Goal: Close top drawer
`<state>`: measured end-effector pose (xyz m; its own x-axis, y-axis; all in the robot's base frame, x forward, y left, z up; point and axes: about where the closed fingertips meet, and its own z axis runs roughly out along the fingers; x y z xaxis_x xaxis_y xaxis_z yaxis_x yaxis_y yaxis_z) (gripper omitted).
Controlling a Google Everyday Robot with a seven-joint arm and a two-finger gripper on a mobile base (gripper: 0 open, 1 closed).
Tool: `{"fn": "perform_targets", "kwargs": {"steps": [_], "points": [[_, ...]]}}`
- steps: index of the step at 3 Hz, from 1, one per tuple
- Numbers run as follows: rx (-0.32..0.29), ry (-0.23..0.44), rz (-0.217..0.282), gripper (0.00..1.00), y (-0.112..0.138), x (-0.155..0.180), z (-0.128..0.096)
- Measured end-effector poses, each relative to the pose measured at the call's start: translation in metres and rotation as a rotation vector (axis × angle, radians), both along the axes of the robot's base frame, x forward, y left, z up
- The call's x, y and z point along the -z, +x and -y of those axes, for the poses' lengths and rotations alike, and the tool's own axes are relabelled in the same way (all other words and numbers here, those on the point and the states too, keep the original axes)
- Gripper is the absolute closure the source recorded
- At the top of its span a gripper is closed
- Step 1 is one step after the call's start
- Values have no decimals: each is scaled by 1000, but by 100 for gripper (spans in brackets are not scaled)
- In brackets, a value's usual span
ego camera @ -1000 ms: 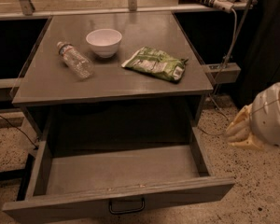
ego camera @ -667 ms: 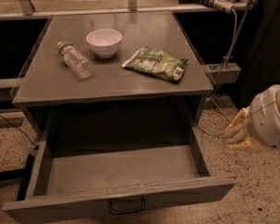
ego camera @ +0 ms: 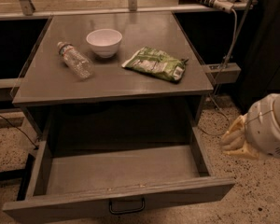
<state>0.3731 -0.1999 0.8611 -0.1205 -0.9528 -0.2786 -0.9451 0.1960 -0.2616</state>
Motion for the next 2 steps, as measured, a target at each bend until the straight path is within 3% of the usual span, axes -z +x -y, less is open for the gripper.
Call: {"fn": "perform_targets", "kwargs": {"steps": [1, 2], "points": [[10, 68, -31, 100, -11, 36, -4], [-23, 146, -40, 100, -27, 70, -21]]}}
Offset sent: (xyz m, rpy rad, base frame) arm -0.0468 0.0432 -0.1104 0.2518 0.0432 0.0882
